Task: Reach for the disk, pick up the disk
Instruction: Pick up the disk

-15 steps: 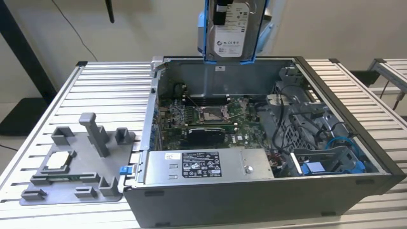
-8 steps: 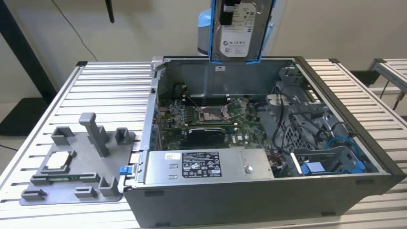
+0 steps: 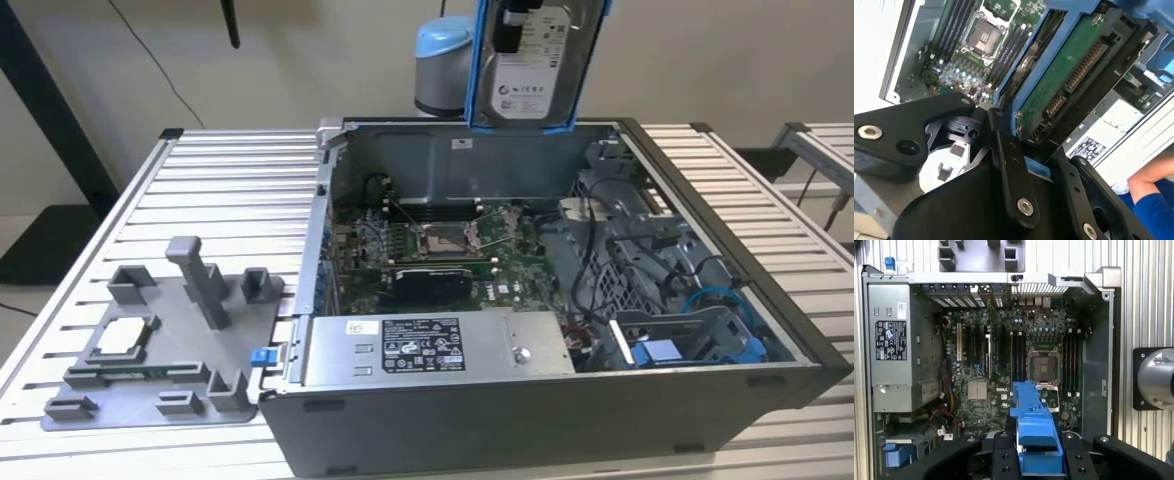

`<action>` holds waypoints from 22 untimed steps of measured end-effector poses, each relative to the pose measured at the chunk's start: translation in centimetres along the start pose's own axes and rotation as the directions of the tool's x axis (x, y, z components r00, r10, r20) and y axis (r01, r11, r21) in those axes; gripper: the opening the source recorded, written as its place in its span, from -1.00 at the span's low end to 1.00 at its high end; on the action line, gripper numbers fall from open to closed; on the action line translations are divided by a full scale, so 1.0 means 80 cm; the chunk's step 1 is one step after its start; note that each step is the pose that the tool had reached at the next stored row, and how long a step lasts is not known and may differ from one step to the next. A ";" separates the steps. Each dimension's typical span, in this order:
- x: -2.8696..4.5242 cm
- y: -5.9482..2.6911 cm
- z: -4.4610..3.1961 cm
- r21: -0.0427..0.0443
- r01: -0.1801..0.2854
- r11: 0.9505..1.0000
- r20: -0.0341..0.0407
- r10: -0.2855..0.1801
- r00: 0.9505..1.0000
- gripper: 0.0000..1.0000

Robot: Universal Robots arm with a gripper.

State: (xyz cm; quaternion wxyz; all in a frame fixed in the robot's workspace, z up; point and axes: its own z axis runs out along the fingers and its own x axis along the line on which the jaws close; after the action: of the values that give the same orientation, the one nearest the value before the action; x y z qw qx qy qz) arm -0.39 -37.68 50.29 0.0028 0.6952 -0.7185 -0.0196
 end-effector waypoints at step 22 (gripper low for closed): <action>-0.0025 -0.074 -0.0024 0.000 -0.001 1.000 0.000 0.001 1.000 -1.00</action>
State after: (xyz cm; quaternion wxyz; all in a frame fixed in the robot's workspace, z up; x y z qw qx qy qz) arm 5.57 -37.67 50.30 0.0029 0.6948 -0.7189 -0.0196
